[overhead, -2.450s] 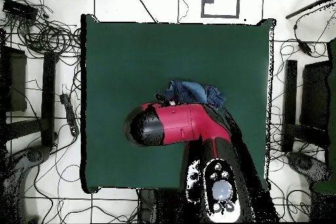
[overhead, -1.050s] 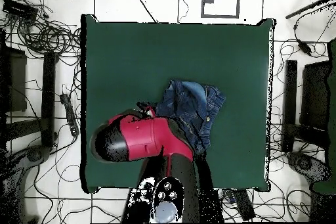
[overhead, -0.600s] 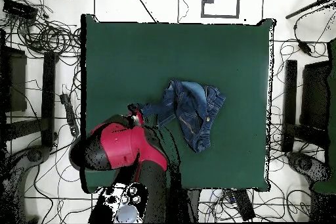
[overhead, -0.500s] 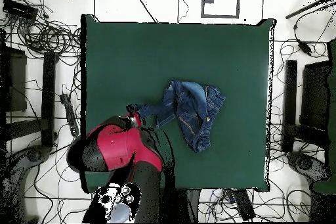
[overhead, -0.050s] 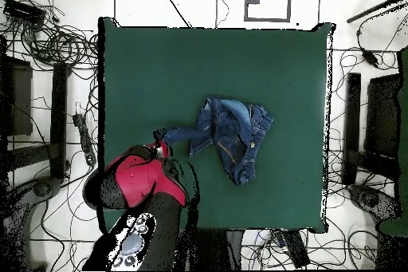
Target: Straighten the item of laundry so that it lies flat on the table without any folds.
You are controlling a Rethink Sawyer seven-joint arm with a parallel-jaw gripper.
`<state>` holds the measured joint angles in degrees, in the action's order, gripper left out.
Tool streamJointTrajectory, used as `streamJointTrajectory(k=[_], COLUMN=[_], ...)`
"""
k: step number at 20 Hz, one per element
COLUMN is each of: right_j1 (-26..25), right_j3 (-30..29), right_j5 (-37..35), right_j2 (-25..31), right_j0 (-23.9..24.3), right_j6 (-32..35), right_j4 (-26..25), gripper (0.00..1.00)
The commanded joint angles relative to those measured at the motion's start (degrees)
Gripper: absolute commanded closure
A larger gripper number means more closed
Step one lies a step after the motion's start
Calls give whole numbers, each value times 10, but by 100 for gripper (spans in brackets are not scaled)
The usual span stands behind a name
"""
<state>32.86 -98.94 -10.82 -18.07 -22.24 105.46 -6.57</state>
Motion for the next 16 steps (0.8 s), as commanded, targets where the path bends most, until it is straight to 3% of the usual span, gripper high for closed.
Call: streamJointTrajectory(k=[1, 10, 11, 16], right_j1=[-48, -68, -71, -68], right_j3=[13, -18, -20, -26], right_j5=[53, 137, 143, 152], right_j2=[12, 18, 15, 23], right_j0=[-15, 5, 3, 15], right_j6=[144, 146, 140, 132], right_j4=[44, 61, 66, 65], gripper=[100, 100, 0, 0])
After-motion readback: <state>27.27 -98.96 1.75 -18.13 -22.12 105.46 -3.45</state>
